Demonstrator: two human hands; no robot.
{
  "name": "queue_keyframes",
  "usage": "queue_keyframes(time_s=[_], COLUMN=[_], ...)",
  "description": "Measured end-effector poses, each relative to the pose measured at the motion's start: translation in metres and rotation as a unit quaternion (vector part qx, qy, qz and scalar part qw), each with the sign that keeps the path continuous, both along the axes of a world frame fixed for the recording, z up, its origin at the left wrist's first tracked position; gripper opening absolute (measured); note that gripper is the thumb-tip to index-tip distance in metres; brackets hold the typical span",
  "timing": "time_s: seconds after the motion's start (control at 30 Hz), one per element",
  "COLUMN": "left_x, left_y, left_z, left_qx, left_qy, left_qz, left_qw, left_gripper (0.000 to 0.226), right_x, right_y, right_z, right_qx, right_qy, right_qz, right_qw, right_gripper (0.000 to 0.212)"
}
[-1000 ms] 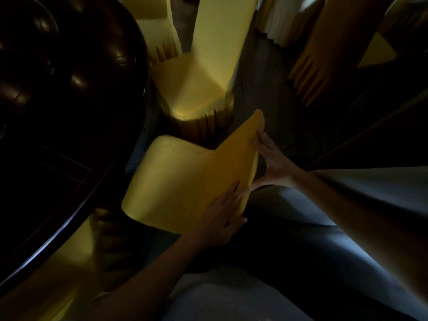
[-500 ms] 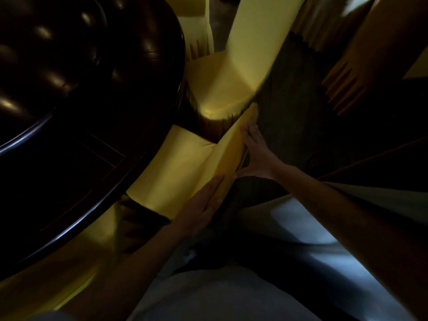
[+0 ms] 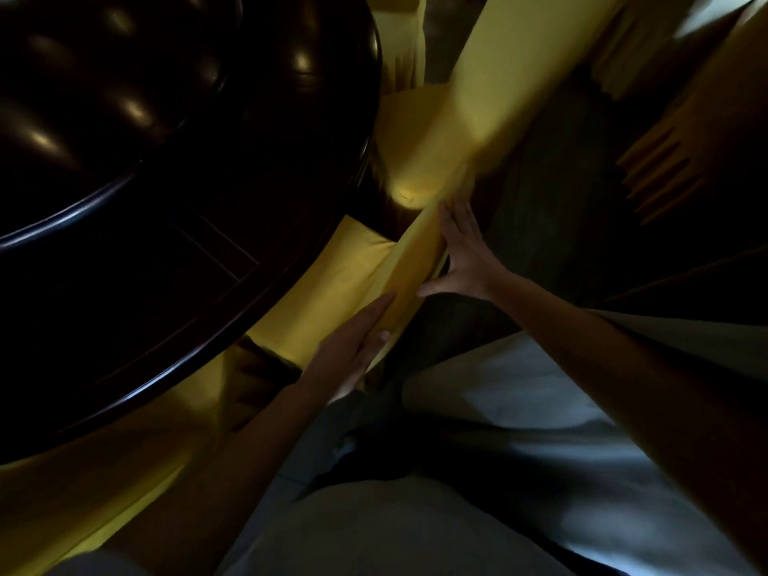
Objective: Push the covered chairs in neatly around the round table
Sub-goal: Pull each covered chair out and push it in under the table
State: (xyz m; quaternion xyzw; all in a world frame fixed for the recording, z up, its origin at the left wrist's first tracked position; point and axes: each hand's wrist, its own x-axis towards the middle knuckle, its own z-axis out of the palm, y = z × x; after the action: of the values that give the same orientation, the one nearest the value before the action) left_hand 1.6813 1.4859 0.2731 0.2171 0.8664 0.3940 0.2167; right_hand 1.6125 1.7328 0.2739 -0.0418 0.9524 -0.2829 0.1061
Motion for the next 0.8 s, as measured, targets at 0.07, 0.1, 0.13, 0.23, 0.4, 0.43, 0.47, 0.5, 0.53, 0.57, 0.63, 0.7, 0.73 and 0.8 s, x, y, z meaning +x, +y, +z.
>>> queue_keyframes(time_s=[0.07,0.1,0.13,0.23,0.4,0.43,0.47,0.5,0.53,0.57,0.63,0.7,0.73,0.8], left_x=[-0.006,-0.007,-0.008,-0.008,-0.009,-0.009,-0.01,-0.01,-0.011,-0.012,-0.014,-0.019,-0.021,-0.023], left_y=[0.008,0.014,0.019,0.025,0.018,0.019,0.02,0.021,0.022,0.022,0.023,0.022,0.021,0.022], left_z=[-0.001,-0.003,-0.005,-0.014,-0.019,-0.019,-0.019,-0.02,-0.02,-0.021,-0.021,-0.02,-0.02,-0.018], left_qx=[-0.002,-0.006,-0.009,-0.01,0.013,0.018,0.024,0.03,0.033,0.036,0.048,0.059,0.06,0.051], left_qy=[-0.002,-0.006,-0.009,0.004,0.008,0.002,-0.004,-0.009,-0.012,-0.015,-0.024,-0.039,-0.041,-0.021], left_qz=[-0.004,-0.012,-0.02,-0.028,-0.038,-0.041,-0.044,-0.044,-0.043,-0.042,-0.048,-0.065,-0.073,-0.078], left_qw=[1.0,1.0,1.0,1.0,0.999,0.999,0.999,0.999,0.998,0.998,0.997,0.995,0.995,0.995], left_gripper=[0.053,0.053,0.054,0.053,0.053,0.054,0.054,0.054,0.054,0.054,0.054,0.054,0.055,0.055], right_x=[-0.008,-0.01,-0.011,-0.008,0.0,0.004,0.009,0.015,0.021,0.026,0.035,0.041,0.044,0.05], right_y=[0.007,0.012,0.017,0.023,0.02,0.02,0.019,0.018,0.017,0.015,0.013,0.01,0.008,0.004], right_z=[0.001,0.002,0.002,0.0,-0.005,-0.006,-0.008,-0.011,-0.014,-0.017,-0.022,-0.026,-0.027,-0.028], right_qx=[0.023,0.036,0.045,0.039,0.016,0.018,0.02,0.02,0.016,0.009,-0.005,0.005,0.01,0.005], right_qy=[-0.011,-0.021,-0.031,-0.047,-0.036,-0.031,-0.025,-0.018,-0.012,-0.008,-0.006,0.002,0.01,0.029], right_qz=[0.001,0.002,0.001,-0.01,-0.028,-0.036,-0.046,-0.059,-0.072,-0.086,-0.113,-0.125,-0.129,-0.146], right_qw=[1.0,0.999,0.999,0.998,0.999,0.999,0.998,0.998,0.997,0.996,0.994,0.992,0.992,0.989], right_gripper=[0.138,0.139,0.139,0.139,0.137,0.135,0.133,0.13,0.127,0.123,0.114,0.106,0.102,0.094])
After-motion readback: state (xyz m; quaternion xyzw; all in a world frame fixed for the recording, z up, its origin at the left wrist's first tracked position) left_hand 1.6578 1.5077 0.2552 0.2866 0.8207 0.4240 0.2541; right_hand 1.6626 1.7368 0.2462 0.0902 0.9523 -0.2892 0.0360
